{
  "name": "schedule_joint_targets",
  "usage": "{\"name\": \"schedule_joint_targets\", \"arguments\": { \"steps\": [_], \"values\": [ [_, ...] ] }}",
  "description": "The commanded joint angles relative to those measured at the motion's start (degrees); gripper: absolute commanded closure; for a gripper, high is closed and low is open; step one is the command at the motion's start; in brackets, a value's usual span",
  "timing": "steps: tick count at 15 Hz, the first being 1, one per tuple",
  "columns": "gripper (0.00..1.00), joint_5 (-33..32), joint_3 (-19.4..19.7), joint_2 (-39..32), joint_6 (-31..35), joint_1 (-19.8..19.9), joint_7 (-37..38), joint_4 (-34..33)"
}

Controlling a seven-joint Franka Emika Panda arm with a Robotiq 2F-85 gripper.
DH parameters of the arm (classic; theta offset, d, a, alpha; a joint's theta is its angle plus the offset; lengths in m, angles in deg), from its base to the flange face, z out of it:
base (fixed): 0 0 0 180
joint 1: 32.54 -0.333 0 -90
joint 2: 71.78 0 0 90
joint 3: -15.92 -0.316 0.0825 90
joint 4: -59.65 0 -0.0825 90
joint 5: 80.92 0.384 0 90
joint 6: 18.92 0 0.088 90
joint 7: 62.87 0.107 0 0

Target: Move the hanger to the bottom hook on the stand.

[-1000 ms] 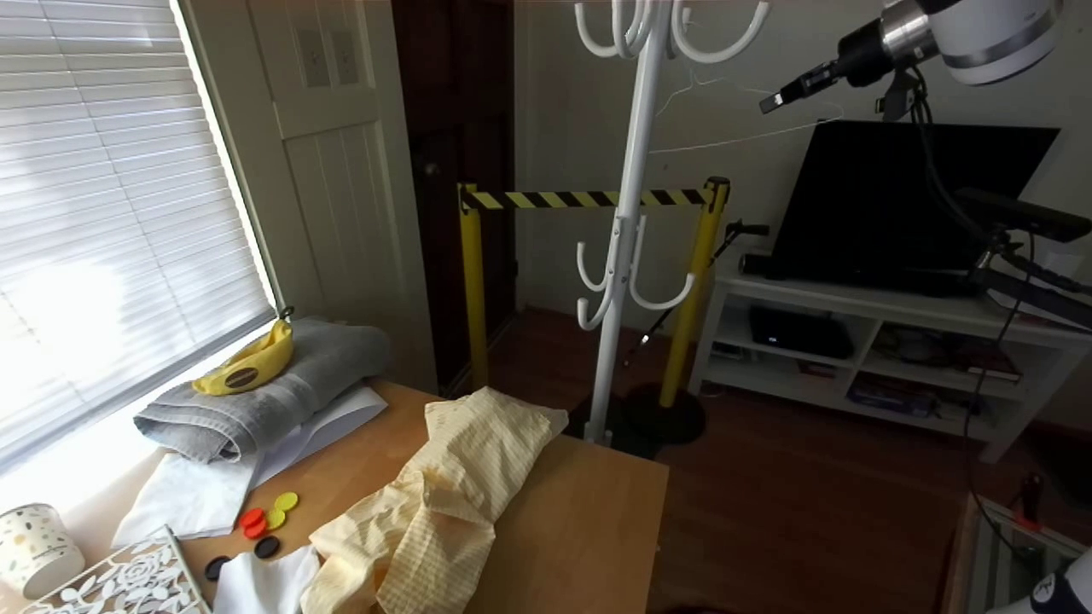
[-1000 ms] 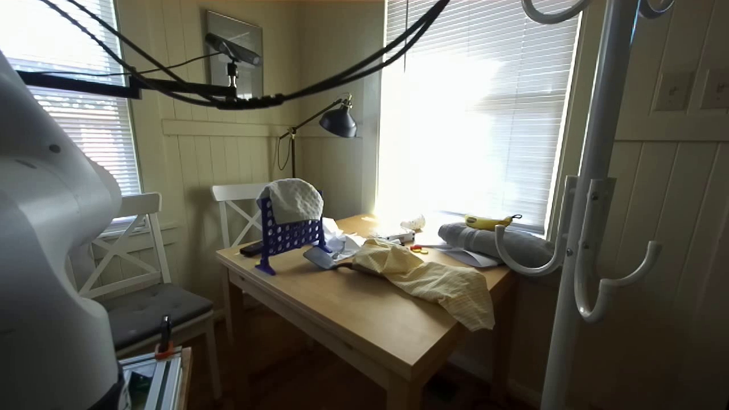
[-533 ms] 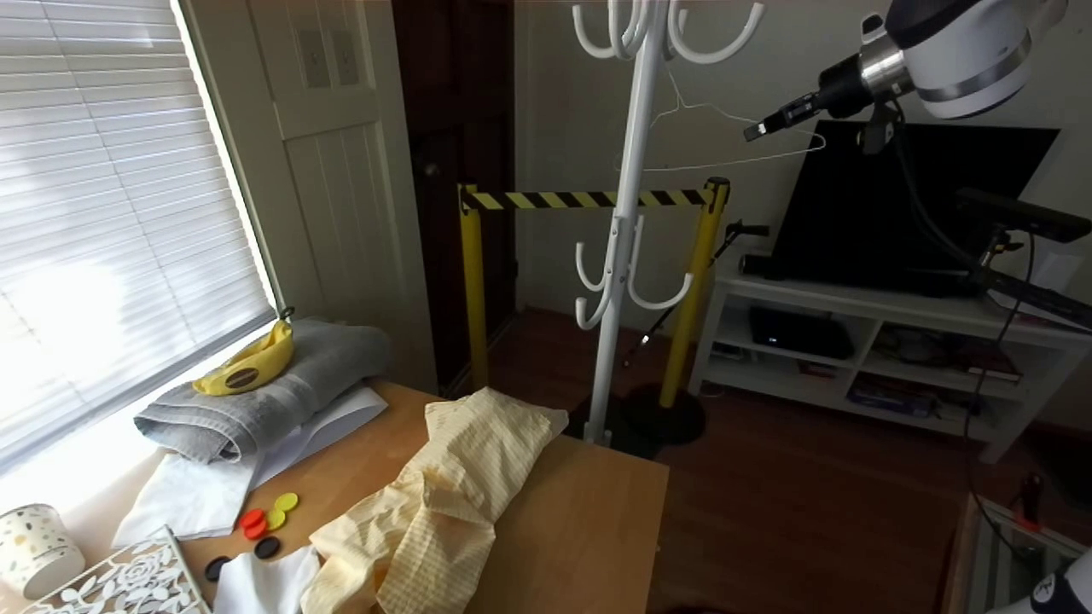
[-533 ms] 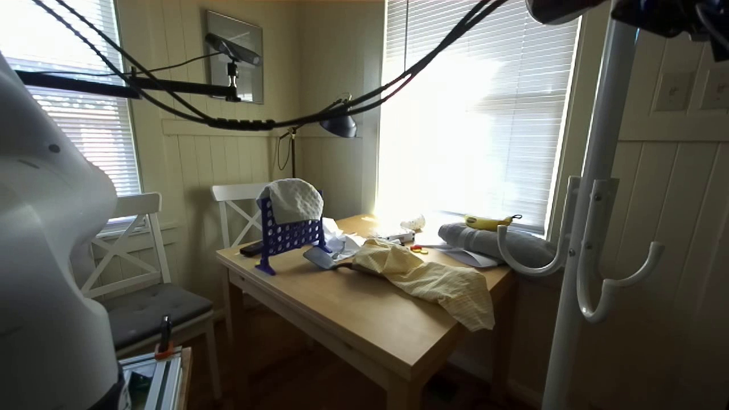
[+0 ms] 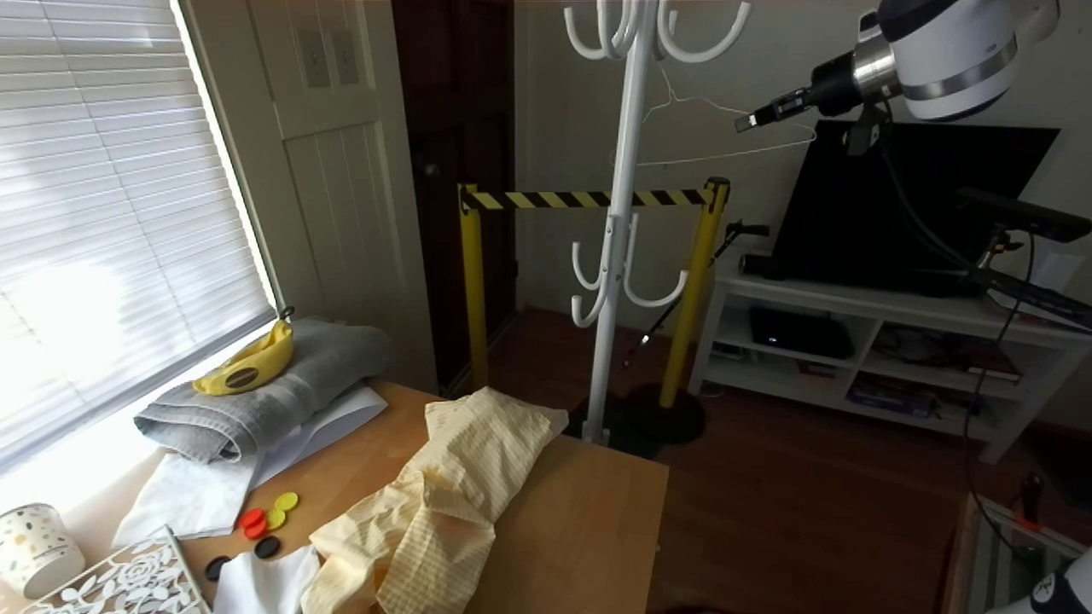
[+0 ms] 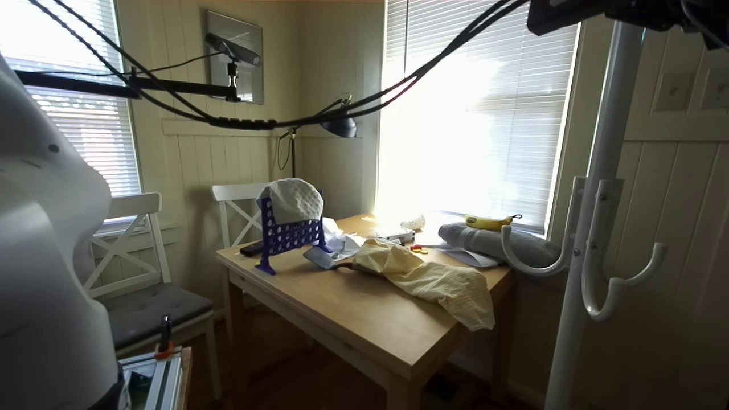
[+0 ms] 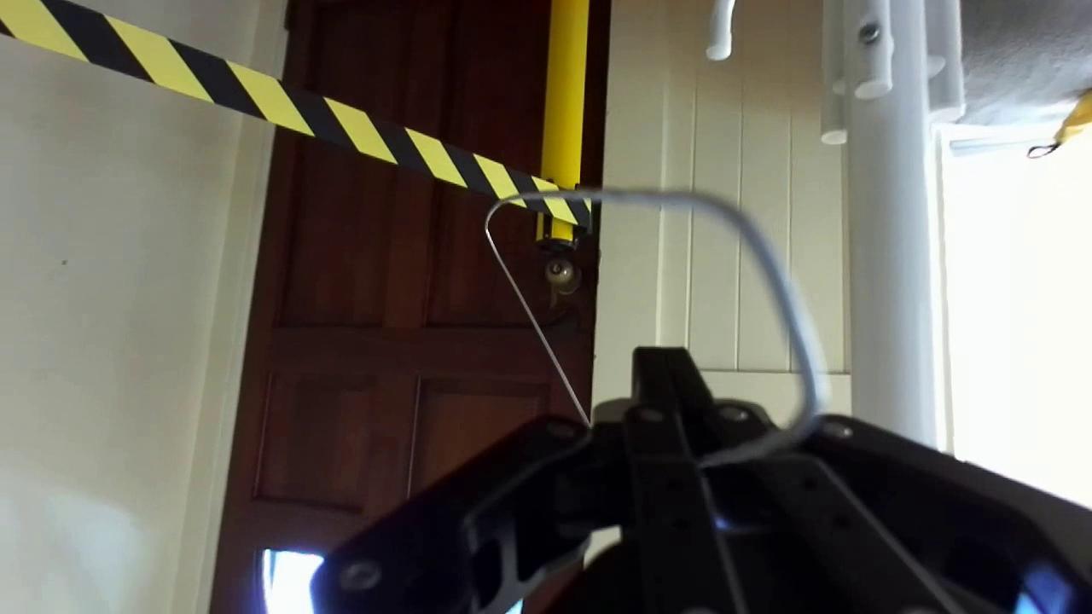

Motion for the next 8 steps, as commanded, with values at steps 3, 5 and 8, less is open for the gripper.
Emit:
{"name": "schedule_joint_targets", "arguments": {
  "steps": [3,5,8],
  "values": [
    [1.00,1.7,1.3,-5.3,-1.1,-1.5,0.0,-9.8],
    [1.00,0.8,1.6,-7.6,-3.0,-1.0,1.1,-13.1],
    [1.00,0.0,2.2,-11.9,-6.4,-0.3,3.7,-18.4]
  ]
}}
